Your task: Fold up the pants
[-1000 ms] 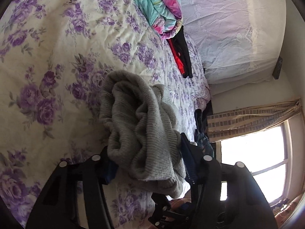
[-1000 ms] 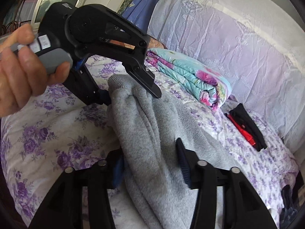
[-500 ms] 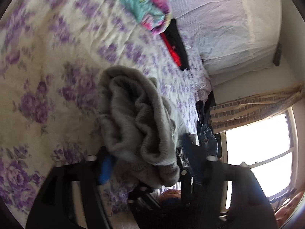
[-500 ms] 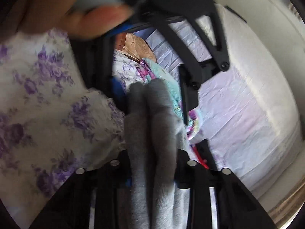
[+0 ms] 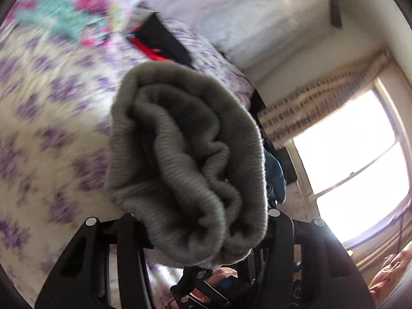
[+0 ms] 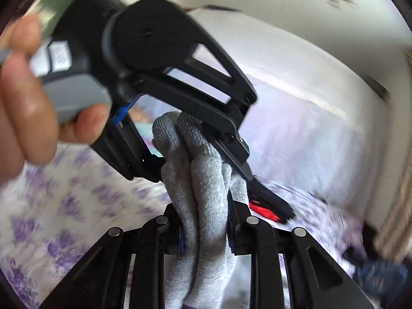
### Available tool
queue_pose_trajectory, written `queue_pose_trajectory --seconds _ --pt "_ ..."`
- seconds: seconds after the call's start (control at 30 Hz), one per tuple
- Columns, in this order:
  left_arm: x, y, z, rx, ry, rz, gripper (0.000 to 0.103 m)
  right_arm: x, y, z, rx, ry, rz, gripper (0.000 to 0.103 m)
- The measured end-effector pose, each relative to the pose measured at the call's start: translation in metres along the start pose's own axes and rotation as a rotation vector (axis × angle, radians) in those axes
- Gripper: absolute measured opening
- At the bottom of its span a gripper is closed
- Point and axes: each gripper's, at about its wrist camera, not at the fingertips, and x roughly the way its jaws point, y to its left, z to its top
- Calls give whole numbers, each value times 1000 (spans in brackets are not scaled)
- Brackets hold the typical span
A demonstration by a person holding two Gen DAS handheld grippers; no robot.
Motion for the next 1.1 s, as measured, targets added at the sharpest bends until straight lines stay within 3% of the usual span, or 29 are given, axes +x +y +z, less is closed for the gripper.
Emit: queue_pose_trajectory --seconds 0.17,0.27,0.4,0.43,0.47,0.5,0.57,0.63,0.7,0.77,0.87,0.9,1.0,1.1 --pt "98 -84 -3 205 133 6 49 -18 -96 -41 322 55 -116 24" --pt "170 -106 -16 244 246 16 49 -22 -144 -85 529 130 -151 24" --pt "257 -108 -37 272 374 128 51 -14 -185 -146 758 263 -121 27" --pt "273 -109 -43 287 400 157 55 -12 -191 -158 805 288 -102 29" --pt "282 -112 -48 303 415 170 65 -9 -195 -168 854 305 -77 34" --pt "287 -118 -53 328 424 171 78 -12 -203 -175 908 307 -28 41" --pt "285 -128 -53 356 432 150 89 -17 -211 -181 946 302 58 48" --pt "270 -141 -52 385 416 126 89 -26 -216 -180 920 314 101 52" --pt "244 -143 -44 419 341 127 90 -40 -224 -179 897 333 95 59" --pt "208 -139 -37 437 225 175 93 -57 -231 -175 873 337 60 60" --pt "171 -118 -33 411 87 292 95 -72 -250 -156 825 267 -32 59" --pt "165 -108 -34 389 69 321 95 -70 -256 -141 794 218 -21 53" --pt "161 -76 -47 304 83 291 95 -44 -259 -102 693 145 133 51" --pt "168 -69 -73 300 58 260 95 9 -256 -99 643 253 267 47"
